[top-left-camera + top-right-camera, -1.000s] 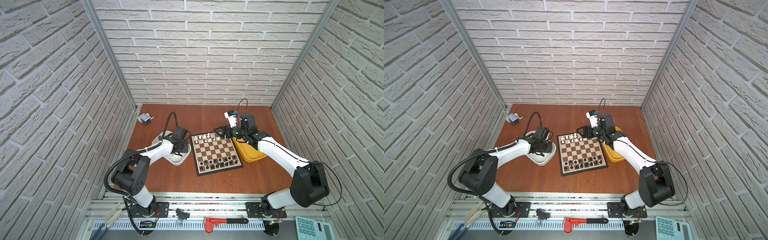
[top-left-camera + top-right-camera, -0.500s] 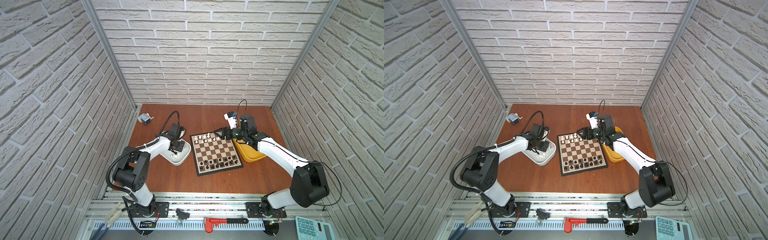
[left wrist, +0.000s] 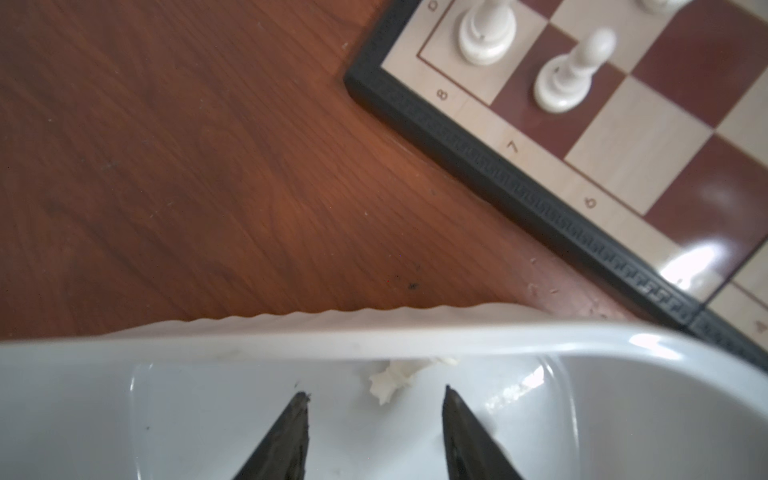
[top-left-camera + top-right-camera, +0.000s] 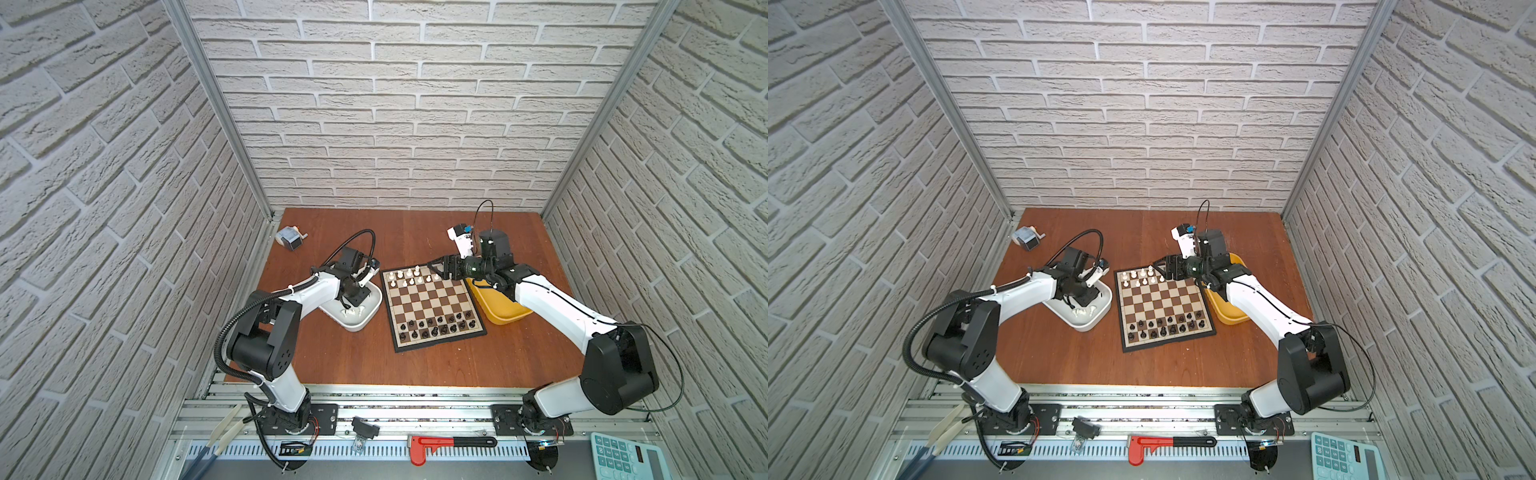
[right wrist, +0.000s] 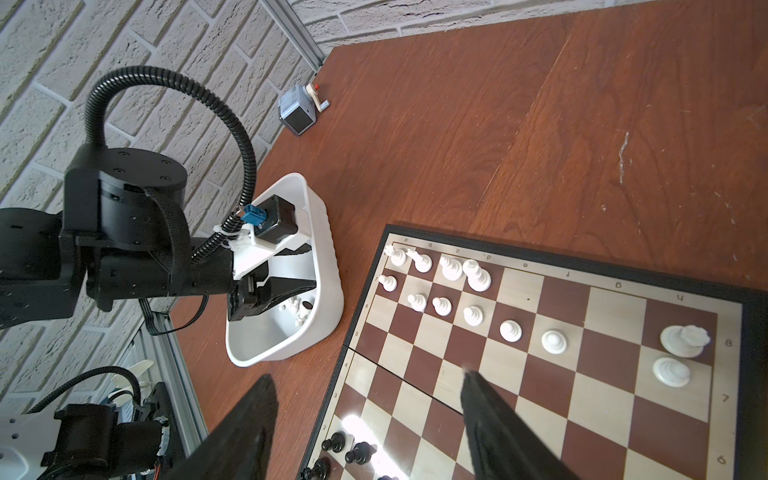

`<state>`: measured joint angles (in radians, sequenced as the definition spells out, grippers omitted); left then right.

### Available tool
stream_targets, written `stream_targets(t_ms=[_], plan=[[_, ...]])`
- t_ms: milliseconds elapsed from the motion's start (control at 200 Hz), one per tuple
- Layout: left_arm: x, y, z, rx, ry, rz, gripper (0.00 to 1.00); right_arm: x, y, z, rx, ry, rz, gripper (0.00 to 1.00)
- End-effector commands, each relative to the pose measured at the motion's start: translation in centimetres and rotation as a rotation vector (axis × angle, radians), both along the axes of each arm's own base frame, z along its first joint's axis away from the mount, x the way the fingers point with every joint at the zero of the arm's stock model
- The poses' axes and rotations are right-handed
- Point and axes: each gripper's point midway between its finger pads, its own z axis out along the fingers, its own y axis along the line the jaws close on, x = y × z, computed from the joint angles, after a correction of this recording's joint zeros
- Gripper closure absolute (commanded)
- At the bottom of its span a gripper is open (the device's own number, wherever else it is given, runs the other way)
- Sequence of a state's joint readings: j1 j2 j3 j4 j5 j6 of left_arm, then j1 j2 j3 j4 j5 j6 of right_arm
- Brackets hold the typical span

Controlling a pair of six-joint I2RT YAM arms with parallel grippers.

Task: Set up the chess pieces on the board
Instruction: 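Lower the left gripper into the white bin toward the white pieces, then close the left gripper on an upright white pawn in the bin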

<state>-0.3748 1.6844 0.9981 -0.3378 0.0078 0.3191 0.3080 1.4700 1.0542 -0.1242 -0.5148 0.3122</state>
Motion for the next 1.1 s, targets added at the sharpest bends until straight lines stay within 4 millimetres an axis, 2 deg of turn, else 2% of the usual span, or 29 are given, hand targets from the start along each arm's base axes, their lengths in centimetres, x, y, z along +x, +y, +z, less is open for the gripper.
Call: stream_targets(t_ms=[0,225,365,585,740,855,1000,1095], plan=[[0.7,0.1,0.0,0.021,0.005,-0.097,0.49,-0.4,0.3,1.8,0.011,-0.049,0.024,0.29],[1.7,-0.1,-0.3,0.012,0.019,-0.143,0.53,-0.5,0.2,1.9,0.011,-0.051,0.02,0.29],[0.6,-0.4,-2.0,0.014,0.11,-0.191,0.57,-0.6,-0.1,2.1,-0.002,-0.057,0.008,0.3],[-0.3,-1.4,-1.7,-0.018,0.105,-0.235,0.56,-0.7,-0.2,2.0,-0.006,-0.057,0.009,0.3],[-0.8,-3.5,-0.3,-0.081,0.05,-0.265,0.52,-0.7,-0.1,2.0,0.001,-0.058,0.01,0.3],[0.6,-2.3,1.7,-0.144,-0.032,-0.099,0.46,-0.8,-0.1,2.0,0.002,-0.057,0.009,0.3],[-0.8,-3.5,3.5,-0.217,-0.038,-0.114,0.43,-0.7,0.0,1.7,0.0,-0.051,0.018,0.3],[-1.3,-3.0,3.1,-0.173,-0.031,-0.133,0.43,-0.5,0.0,1.6,-0.001,-0.052,0.017,0.31]])
